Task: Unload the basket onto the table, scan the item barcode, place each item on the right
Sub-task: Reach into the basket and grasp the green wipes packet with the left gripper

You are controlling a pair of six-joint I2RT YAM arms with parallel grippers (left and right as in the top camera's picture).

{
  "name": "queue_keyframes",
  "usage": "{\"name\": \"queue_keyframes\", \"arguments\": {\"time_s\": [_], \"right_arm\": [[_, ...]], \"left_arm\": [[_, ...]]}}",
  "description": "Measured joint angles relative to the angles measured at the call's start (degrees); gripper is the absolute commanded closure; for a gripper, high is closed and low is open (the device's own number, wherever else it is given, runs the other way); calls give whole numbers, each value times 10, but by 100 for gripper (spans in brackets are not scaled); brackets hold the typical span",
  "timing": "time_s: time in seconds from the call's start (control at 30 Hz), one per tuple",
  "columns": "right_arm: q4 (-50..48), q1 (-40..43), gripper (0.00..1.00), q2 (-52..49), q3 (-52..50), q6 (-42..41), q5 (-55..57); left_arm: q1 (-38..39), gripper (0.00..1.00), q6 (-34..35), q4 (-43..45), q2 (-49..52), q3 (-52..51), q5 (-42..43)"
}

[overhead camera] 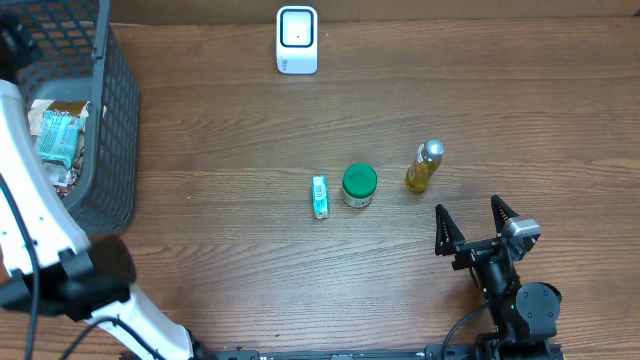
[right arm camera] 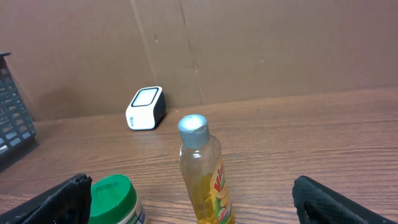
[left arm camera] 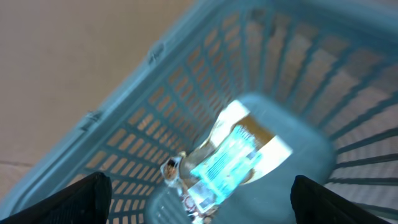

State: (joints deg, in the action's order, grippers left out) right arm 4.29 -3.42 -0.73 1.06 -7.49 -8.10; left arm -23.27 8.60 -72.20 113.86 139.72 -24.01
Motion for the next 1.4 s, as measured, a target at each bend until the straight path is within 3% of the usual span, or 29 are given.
{"name": "queue_keyframes", "arguments": {"time_s": [0.27, 0.7, 1.13, 1.4], "right_arm": [[0, 0, 0, 0, 0, 0, 0], [0, 0, 0, 0, 0, 0, 0], [0, 0, 0, 0, 0, 0, 0], [0, 0, 0, 0, 0, 0, 0]], "left_arm": [[-66, 7, -85, -2, 137, -15, 76], [-77, 0, -219, 7, 290, -17, 170], [-77, 0, -238, 12, 296, -19, 151], [-76, 0, -242, 46, 294, -79, 97]]}}
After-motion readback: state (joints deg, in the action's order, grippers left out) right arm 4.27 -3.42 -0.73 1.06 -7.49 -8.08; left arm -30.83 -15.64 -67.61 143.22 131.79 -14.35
